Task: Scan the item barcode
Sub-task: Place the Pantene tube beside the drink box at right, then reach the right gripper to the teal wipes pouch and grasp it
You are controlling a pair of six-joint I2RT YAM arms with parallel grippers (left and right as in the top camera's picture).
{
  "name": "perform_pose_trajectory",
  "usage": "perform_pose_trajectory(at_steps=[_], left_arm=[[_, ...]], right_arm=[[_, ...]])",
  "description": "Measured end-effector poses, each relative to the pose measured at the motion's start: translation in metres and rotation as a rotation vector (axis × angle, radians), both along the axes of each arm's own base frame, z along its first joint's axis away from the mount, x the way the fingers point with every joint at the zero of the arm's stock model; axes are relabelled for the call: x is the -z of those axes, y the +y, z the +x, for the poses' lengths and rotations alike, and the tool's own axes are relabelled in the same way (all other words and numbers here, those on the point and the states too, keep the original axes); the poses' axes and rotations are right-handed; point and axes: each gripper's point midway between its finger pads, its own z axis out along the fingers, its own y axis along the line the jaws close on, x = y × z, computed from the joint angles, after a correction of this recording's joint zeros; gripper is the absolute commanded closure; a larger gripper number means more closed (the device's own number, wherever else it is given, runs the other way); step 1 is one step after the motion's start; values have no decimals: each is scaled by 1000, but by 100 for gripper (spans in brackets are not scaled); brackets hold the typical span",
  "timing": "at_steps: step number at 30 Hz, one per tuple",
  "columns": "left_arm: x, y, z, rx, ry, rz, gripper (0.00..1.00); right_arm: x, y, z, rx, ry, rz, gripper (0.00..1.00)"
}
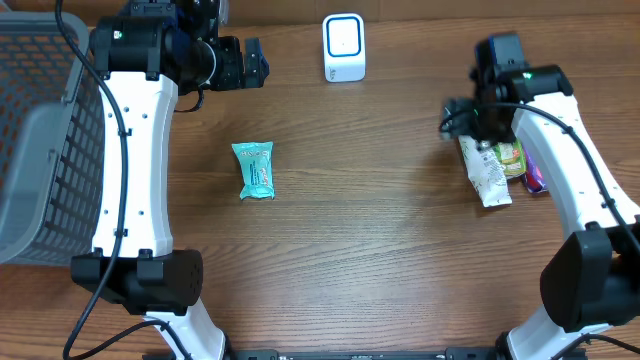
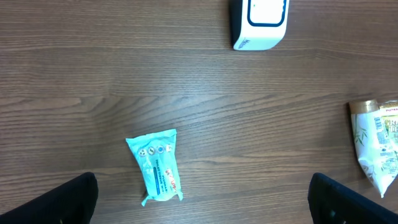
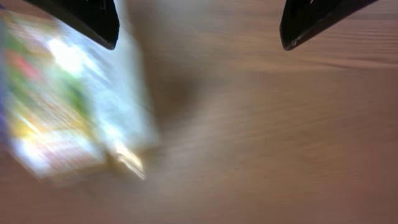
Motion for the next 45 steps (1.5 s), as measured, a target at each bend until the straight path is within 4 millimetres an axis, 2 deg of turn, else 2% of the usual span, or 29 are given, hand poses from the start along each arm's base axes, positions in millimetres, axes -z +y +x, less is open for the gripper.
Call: perform_pose_trajectory(at_steps=[4,5,9,10,12,14,18,19,23,27,32,39,40,41,45], left_arm=[[0,0,0,0,0,0,0],[0,0,0,0,0,0,0],[0,0,0,0,0,0,0],[0,0,0,0,0,0,0],[0,0,0,0,0,0,0],[0,0,0,0,0,0,0],[0,0,0,0,0,0,0],[0,0,0,0,0,0,0],[0,0,0,0,0,0,0],[0,0,0,0,0,0,0],[0,0,0,0,0,0,1],[0,0,0,0,0,0,0],[0,0,0,0,0,0,0],[0,0,0,0,0,0,0],[0,0,0,0,0,0,1]], right_arm=[[-21,66,15,-130,-106,184,17],[-25,88,17,-165,-131,233,17],[-23,155,15,-269,-155,356,17],[-15,179,11,-304,-143,395,17],[0,215,7,-347,-122,449,17],[27,252,-6,-385,-71,491,18],[60,296,-29,-437,-7,522,23],[67,306,-36,-450,5,525,28],[83,328,-51,-465,26,528,37],[98,342,-57,-476,31,525,41],[133,350,-70,-468,81,493,50],[135,350,-68,-451,75,480,80],[135,350,-68,-449,72,476,92],[136,349,-67,-445,70,471,96],[138,348,-67,-427,73,464,96]])
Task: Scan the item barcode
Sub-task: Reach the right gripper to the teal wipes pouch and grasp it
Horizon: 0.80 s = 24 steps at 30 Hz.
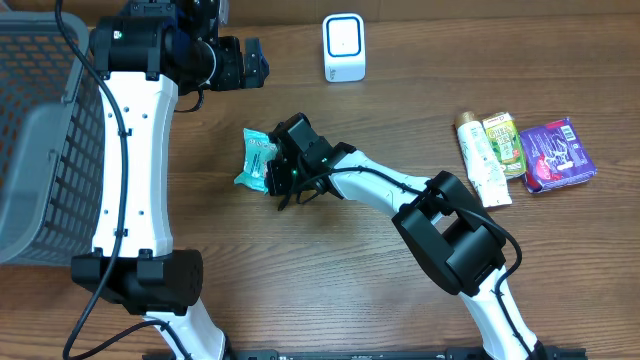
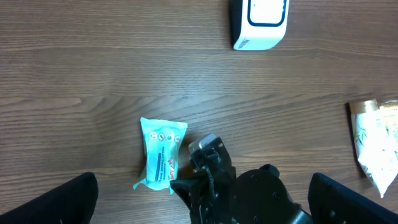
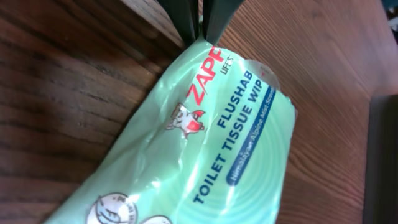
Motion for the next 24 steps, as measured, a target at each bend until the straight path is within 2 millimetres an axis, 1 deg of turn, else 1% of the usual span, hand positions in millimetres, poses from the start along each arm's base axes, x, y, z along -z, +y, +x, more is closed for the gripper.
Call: perform_pose_trajectory(at_steps=[5,9,10,11,12,13,14,15,17,22,24], left_arm=[[0,0,0,0,0,0,0],[0,0,0,0,0,0,0],[0,0,0,0,0,0,0],[0,0,0,0,0,0,1],[0,0,0,0,0,0,1],[0,0,0,0,0,0,0],[0,0,0,0,0,0,0],[0,0,0,0,0,0,0],[0,0,0,0,0,0,0],[0,0,0,0,0,0,0],[0,0,0,0,0,0,1]], right_arm=[[7,-9,-4,33,57,-33,96],[5,-16,4,58,62,-33,95],[4,-18,8,67,58,-28,89],[2,-20,10,74,54,-26,80],[2,-22,13,83,51,-27,69],[2,-25,17,94,46,-33,55],[2,-25,17,101,45,-35,47],[1,-25,18,100,45,-28,41],[-6,-23,23,108,15,-23,34],[-13,-18,34,108,-69,-13,34],[-17,-16,42,102,-123,-3,36]])
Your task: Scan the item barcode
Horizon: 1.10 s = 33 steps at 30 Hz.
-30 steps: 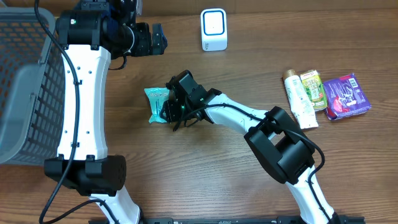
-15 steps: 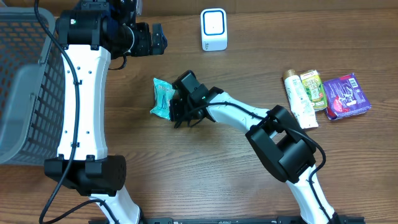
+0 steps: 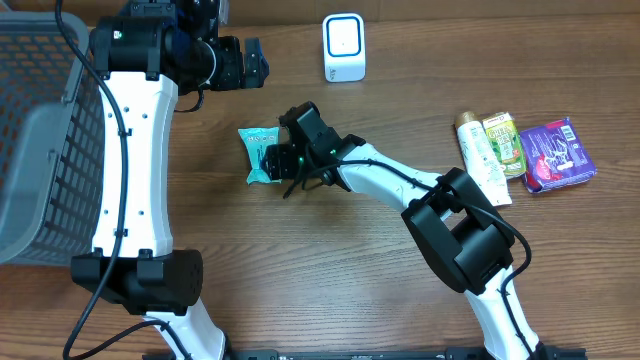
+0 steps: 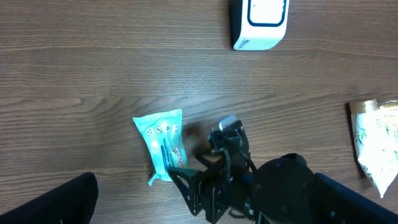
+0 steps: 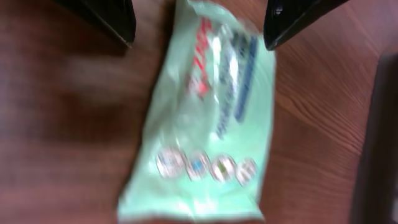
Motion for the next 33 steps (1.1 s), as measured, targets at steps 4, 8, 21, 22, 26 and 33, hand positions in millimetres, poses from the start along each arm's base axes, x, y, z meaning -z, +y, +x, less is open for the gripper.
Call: perform_pose_trajectory(at_steps=[4,8,21,22,26,33], left_arm=[[0,0,0,0,0,0,0],[0,0,0,0,0,0,0],[0,0,0,0,0,0,0],[0,0,0,0,0,0,0],[0,0,0,0,0,0,0],[0,0,0,0,0,0,0]], right_arm=[[-7,4,10,-1,-65,14,42],[-5,9,13,-6,-94,22,44],[23,8,-5,11,-36,-94,89],[24,7,-6,14,-38,-107,95],[21,0,-9,28,-11,-140,96],[12,-68,-29,-1,119,-336,96]])
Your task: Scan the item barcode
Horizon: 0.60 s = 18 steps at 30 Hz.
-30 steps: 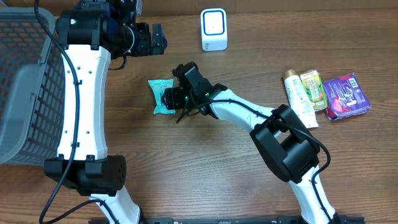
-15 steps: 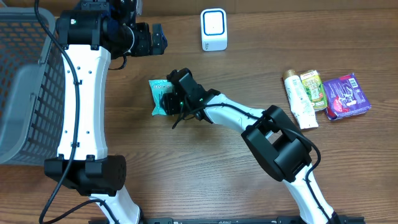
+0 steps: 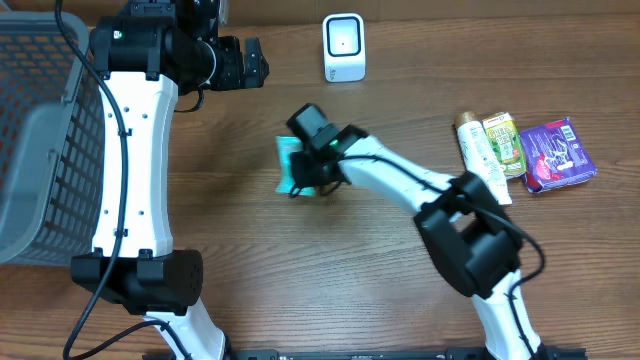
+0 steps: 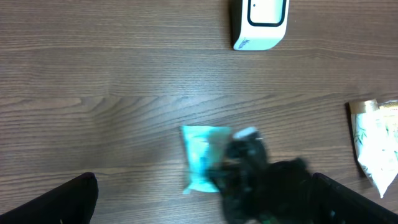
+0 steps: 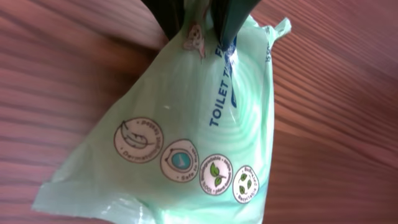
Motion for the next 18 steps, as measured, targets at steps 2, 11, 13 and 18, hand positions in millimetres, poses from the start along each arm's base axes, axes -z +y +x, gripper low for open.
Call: perform_pose_trajectory(at_steps=[2,11,13,18], left_arm=[[0,0,0,0,0,0,0],[0,0,0,0,0,0,0],[0,0,0,0,0,0,0],[0,0,0,0,0,0,0]], right_arm=[[-7,-28,-1,1,1,-82,96],[-73,-156,-11,54,-185,-704,96],[-77,-170,-6,62,-247,-838,96],[-69,-184,6,44,-330,-1045,96]])
